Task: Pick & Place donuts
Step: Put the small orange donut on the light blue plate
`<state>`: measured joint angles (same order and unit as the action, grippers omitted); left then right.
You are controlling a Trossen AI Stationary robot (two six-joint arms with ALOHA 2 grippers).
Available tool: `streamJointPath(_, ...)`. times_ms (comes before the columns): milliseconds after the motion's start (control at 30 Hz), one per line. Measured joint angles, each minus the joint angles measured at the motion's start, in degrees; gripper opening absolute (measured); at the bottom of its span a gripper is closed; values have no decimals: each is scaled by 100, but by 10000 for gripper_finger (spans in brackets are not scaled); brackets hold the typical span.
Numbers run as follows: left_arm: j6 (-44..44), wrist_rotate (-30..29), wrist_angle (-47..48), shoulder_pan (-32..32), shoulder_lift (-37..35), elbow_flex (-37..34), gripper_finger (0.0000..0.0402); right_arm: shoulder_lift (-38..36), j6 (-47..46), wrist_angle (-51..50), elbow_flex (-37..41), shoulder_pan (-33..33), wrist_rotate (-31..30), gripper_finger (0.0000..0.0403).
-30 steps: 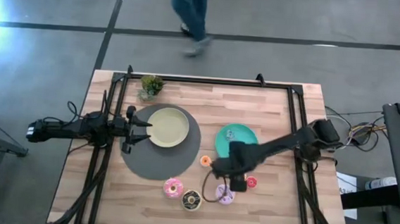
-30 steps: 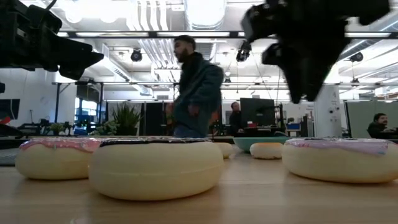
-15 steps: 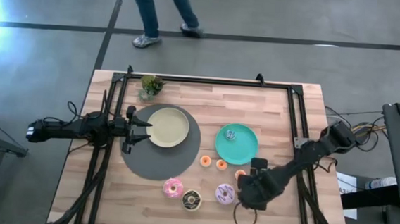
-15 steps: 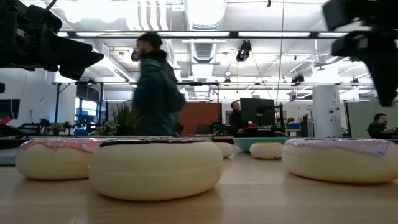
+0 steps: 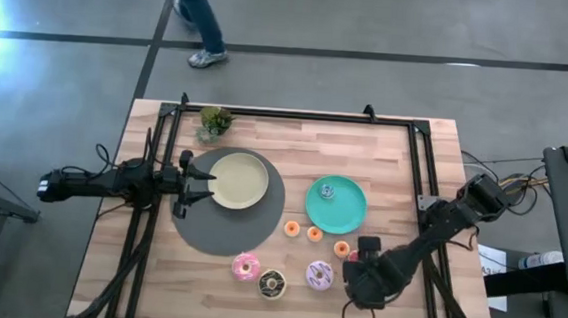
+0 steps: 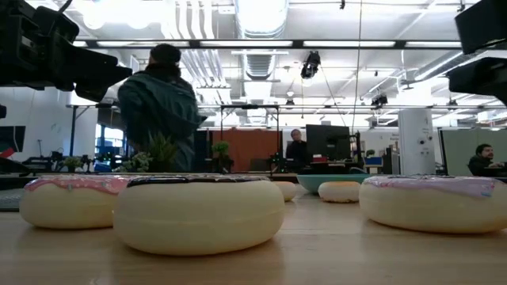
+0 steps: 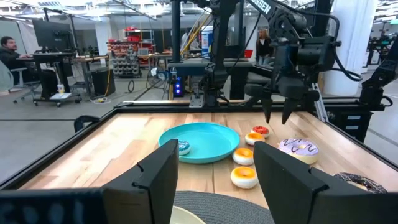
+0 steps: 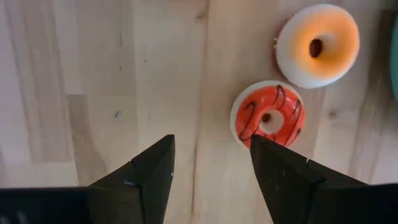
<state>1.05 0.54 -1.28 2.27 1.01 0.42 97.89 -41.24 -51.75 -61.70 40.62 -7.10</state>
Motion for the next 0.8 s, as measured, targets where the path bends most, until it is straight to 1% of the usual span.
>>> streamJointPath(100, 0, 0, 0, 0, -1, 0, 184, 0, -31, 3, 36, -12, -315, 203)
streamJointPath(167, 1, -1, 0, 0, 0, -1, 184, 0, 53, 64, 105, -22, -378, 203)
streamJointPath(333, 1, -2, 0, -1, -1, -1, 184, 11, 71, 485, 375, -6, -314, 203)
streamJointPath(633, 1, -1, 0, 0, 1, -1, 184, 11, 71, 653, 558, -39, -340, 203)
streamJointPath(700, -1, -2, 0, 1, -1, -1, 184, 11, 69, 788, 632, -39, -310, 198)
streamJointPath(800, 0, 0, 0, 0, 0, 0, 184, 11, 57, 1022, 759, -75, -124, 180)
